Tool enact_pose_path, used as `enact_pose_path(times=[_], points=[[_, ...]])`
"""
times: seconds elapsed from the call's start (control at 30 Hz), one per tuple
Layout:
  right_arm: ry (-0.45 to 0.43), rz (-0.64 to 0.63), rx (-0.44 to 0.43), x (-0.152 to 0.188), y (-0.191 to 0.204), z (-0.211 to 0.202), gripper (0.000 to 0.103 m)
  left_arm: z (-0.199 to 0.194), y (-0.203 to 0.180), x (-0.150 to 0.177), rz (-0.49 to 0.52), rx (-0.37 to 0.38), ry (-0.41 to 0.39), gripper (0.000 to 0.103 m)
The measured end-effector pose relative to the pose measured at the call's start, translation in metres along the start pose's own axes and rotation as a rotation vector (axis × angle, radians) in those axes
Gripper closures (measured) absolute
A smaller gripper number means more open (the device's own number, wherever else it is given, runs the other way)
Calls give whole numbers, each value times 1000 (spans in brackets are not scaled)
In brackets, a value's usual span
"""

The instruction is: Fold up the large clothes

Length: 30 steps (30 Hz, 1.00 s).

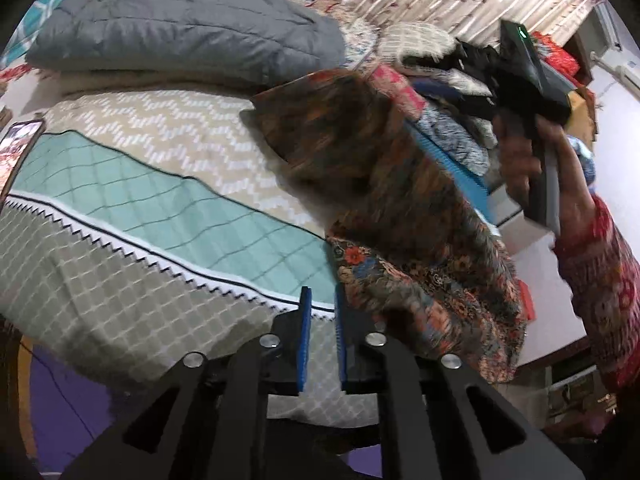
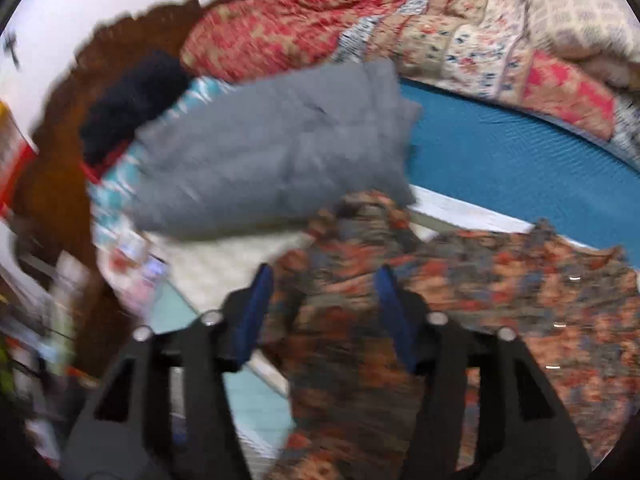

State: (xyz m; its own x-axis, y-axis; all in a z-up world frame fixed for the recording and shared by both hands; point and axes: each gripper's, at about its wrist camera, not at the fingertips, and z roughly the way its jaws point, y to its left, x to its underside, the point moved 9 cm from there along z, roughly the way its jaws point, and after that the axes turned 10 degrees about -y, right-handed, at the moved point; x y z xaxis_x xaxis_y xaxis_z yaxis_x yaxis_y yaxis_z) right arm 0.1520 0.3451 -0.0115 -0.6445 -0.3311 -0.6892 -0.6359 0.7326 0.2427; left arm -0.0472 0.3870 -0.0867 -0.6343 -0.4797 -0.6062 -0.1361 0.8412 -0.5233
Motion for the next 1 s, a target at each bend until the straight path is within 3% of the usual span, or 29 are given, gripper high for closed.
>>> enact_pose_path(times=[0.23, 0.33, 0.4, 0.57, 0.73, 0.83, 0.93, 1.0], points=[[-5, 24, 12, 94, -40, -63, 48, 30, -13, 1, -29, 14, 42, 103], [9, -16, 12, 148, -47, -98, 38, 50, -27, 5, -8, 35, 91, 103], [53, -69, 5, 192, -41, -116, 30, 54, -28, 4, -4, 29, 93, 103], [150, -218, 73, 268, -32, -113, 30, 60, -17, -3, -91, 20, 109, 103], [135, -353, 157, 285, -31, -87, 30, 76, -40, 9, -49, 18, 153, 103], [137, -372, 182, 286, -44, -82, 30, 100, -52, 30, -6, -21, 221, 103], [69, -296, 162, 274, -52, -113, 30, 107, -57, 43, -10, -31, 257, 103], [-3, -218, 186, 270, -72, -156, 30, 100, -65, 44, 5, -11, 243, 103]])
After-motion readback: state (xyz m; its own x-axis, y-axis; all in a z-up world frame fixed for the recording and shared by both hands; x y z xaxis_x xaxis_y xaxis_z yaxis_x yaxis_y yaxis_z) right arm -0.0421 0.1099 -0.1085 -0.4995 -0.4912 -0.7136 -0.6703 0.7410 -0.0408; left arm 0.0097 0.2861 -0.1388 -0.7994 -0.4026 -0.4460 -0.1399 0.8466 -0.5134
